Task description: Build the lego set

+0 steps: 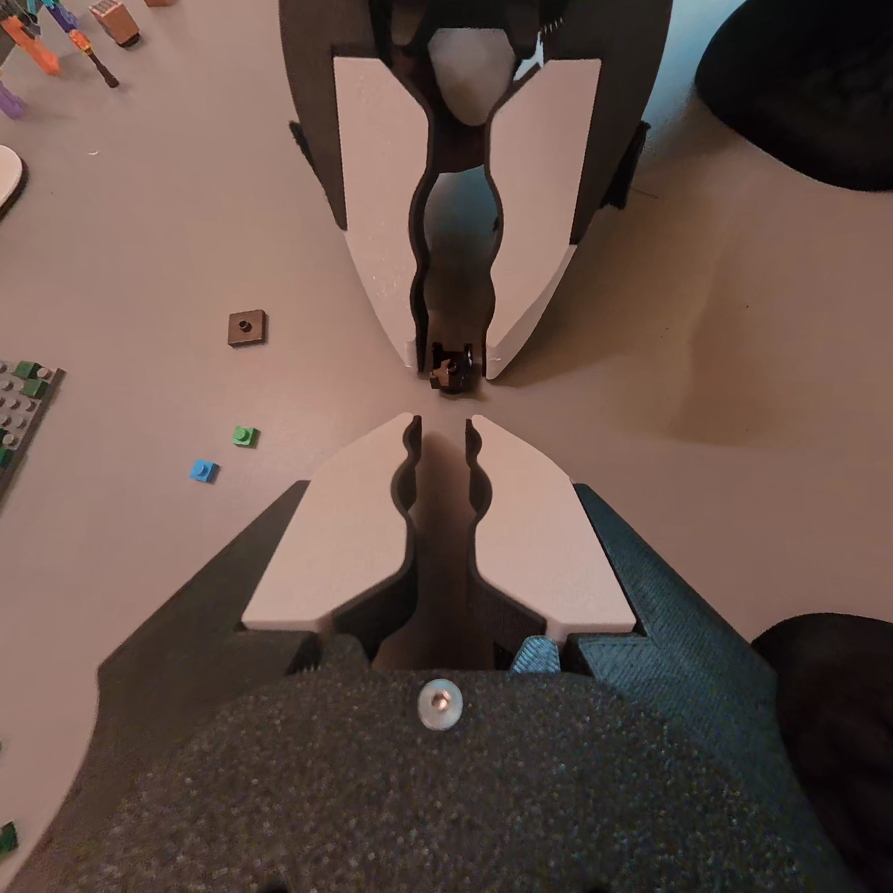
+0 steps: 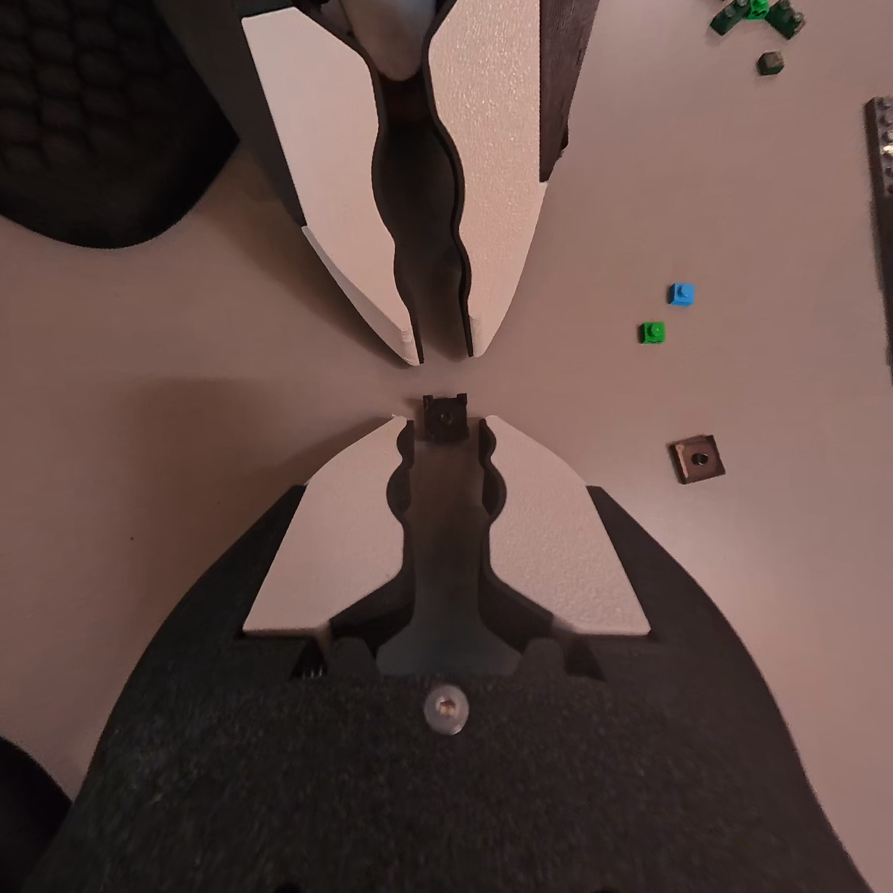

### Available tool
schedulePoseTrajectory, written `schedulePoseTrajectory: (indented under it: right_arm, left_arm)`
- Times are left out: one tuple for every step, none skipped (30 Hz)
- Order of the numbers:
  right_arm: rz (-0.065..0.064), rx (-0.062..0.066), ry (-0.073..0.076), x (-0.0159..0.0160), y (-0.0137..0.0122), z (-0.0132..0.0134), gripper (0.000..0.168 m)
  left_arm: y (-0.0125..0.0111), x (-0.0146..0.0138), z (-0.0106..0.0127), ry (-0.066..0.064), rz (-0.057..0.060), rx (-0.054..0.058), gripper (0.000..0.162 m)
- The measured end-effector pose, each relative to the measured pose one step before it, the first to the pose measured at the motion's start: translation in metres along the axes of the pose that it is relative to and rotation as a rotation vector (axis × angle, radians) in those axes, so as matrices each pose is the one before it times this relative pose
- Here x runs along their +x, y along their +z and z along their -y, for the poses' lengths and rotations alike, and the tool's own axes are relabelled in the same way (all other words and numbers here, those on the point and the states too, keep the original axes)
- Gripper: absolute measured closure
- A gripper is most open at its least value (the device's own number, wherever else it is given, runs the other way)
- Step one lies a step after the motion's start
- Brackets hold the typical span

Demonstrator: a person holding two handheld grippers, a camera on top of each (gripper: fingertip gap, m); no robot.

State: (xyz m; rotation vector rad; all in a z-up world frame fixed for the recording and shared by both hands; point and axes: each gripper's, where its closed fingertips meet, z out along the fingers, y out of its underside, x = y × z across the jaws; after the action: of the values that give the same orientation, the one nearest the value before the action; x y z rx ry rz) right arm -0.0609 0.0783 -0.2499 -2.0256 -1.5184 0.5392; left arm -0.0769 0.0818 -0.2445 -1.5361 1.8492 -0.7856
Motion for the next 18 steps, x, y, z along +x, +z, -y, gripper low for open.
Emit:
schedulePoseTrajectory:
  right_arm:
    - [0.0092, -0.0049, 0.0039, -0.00008, 0.00032, 0.00002, 0.143]
    - [0.0048, -0.0038, 0.0026, 0.00040, 0.00020, 0.00025, 0.144]
    - [0.0002, -0.0031, 0.0010, 0.00101, 0.00030, 0.00026, 0.147]
    - [0.0019, -0.0030, 0.0029, 0.00068, 0.00025, 0.00020, 0.148]
    - [0.0017, -0.0033, 0.0035, 0.00059, 0.00007, 0.00013, 0.150]
    - [0.0015, -0.0033, 0.0008, 0.00043, 0.00007, -0.00002, 0.151]
    - [0.0004, -0.0024, -0.0028, 0.00004, -0.00001, 0.00005, 0.151]
    - [-0.0019, -0.0011, -0.0041, 0.00007, 0.00004, -0.00001, 0.151]
    - [-0.0034, 0.0007, -0.0048, -0.00002, -0.00002, -0.00001, 0.151]
    - [-0.0051, 0.0043, -0.0052, -0.00004, -0.00008, 0.00006, 0.151]
    - [-0.0061, 0.0092, -0.0021, -0.00001, -0.00007, -0.00003, 0.152]
    - [-0.0055, 0.0124, 0.0008, 0.00001, -0.00028, -0.00012, 0.152]
    - [-0.0049, 0.0126, 0.0008, -0.00002, -0.00061, -0.00046, 0.152]
    - [-0.0046, 0.0133, 0.0028, 0.00017, -0.00107, -0.00061, 0.152]
    - [-0.0009, 0.0182, 0.0089, 0.00013, -0.00196, 0.00018, 0.151]
    - [0.0052, 0.0234, 0.0159, -0.00022, -0.00268, 0.00114, 0.152]
    - [0.0087, 0.0250, 0.0184, -0.00027, -0.00316, 0.00179, 0.152]
    - [0.0080, 0.0240, 0.0171, -0.00005, -0.00319, 0.00191, 0.152]
  left_arm:
    - [-0.00011, 0.00006, -0.00024, 0.0004, 0.0003, -0.0004, 0.145]
    - [-0.00009, 0.00007, -0.00036, 0.0005, 0.0007, -0.0024, 0.145]
    - [-0.00005, 0.00004, -0.00027, 0.0020, 0.0017, -0.0020, 0.145]
    - [-0.00006, 0.00006, -0.00021, 0.0018, 0.0010, -0.0009, 0.145]
    - [-0.00001, 0.00014, -0.00020, 0.0005, 0.0002, -0.0012, 0.145]
    - [-0.00006, -0.00003, -0.00004, -0.0002, 0.0004, 0.0002, 0.145]
    - [-0.00013, -0.00013, 0.00003, -0.0006, 0.0006, 0.0002, 0.145]
    - [-0.00013, -0.00043, 0.00021, -0.0018, 0.0020, 0.0013, 0.145]
    - [-0.00015, -0.00058, 0.00016, -0.0039, 0.0021, 0.0013, 0.145]
    - [-0.00019, -0.00062, 0.00015, -0.0051, 0.0015, 0.0019, 0.146]
    - [-0.00039, -0.00069, 0.00032, -0.0059, 0.0018, 0.0031, 0.146]
    - [-0.00046, -0.00063, 0.00046, -0.0068, 0.0012, 0.0041, 0.146]
    - [-0.00049, -0.00045, 0.00050, -0.0063, -0.0004, 0.0048, 0.146]
    - [-0.00054, -0.00033, 0.00081, -0.0044, -0.0002, 0.0056, 0.146]
    - [-0.00054, -0.00027, 0.00072, -0.0024, 0.0000, 0.0058, 0.146]
    - [-0.00043, -0.00013, 0.00085, -0.0012, 0.0004, 0.0060, 0.146]
    - [-0.00022, 0.00026, 0.00108, 0.0017, 0.0002, 0.0062, 0.146]
    - [-0.00010, 0.00051, 0.00124, 0.0051, 0.0001, 0.0064, 0.146]
